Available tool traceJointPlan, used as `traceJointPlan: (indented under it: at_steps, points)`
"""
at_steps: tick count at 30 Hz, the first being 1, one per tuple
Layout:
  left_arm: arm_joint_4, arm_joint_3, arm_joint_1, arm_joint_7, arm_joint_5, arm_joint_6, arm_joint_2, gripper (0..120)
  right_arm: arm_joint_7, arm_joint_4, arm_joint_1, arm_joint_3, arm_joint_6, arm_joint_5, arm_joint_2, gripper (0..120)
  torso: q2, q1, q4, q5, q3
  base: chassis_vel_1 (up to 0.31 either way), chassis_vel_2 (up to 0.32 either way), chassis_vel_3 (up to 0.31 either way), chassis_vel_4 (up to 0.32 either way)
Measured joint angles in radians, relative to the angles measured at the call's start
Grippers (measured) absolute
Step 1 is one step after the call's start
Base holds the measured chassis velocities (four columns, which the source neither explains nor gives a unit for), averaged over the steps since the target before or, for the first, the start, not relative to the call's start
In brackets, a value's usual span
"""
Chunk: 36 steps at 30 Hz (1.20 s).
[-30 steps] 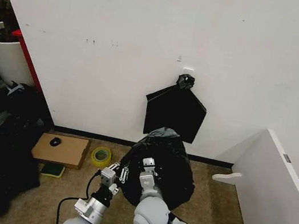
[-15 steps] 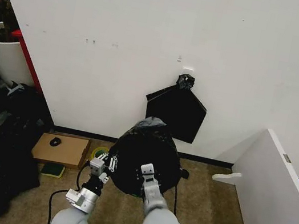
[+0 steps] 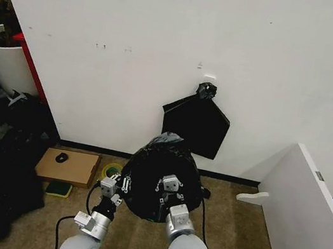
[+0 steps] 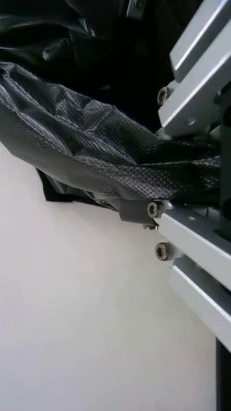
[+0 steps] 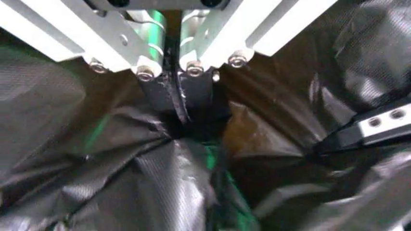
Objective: Place the garbage bag over the trash bin.
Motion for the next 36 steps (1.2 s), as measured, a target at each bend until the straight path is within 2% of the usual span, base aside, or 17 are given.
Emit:
traceJointPlan:
  at_steps: [6,10,16,24,36]
  points:
    - [-0.008,-0.001,-0.004,-0.013,-0.035,0.025,0.001,3,0.004,-0.037,0.004,-0.01,0.016,-0.096,0.013,0,0.0,0.0,-0.0001,-0.0001,0.0,0.0,0.0,0.0,0.0]
    - [-0.01,0.004,0.002,-0.012,-0.036,0.026,0.005,3,0.044,-0.074,0.031,-0.01,0.0,-0.104,0.036,0,0.0,0.0,0.0001,-0.0001,0.0,0.0,0.0,0.0,0.0]
    - [-0.016,0.0,0.007,-0.011,-0.034,0.022,0.008,3,0.162,-0.116,0.068,-0.007,-0.106,-0.038,0.073,0,0.0,0.0,0.0001,-0.0002,0.0,0.0,0.0,0.0,0.0]
    - [-0.03,-0.02,0.01,-0.011,-0.036,0.02,0.015,3,0.237,-0.119,0.073,0.013,-0.216,-0.003,0.07,0,0.0,0.0,0.0001,-0.0001,0.0,0.0,0.0,0.0,0.0]
    - [-0.008,-0.028,-0.004,-0.009,-0.04,0.02,0.015,3,0.226,-0.075,0.041,0.028,-0.244,-0.045,0.043,0,0.0,0.0,-0.0001,-0.0001,0.0,0.0,0.0,0.0,0.0]
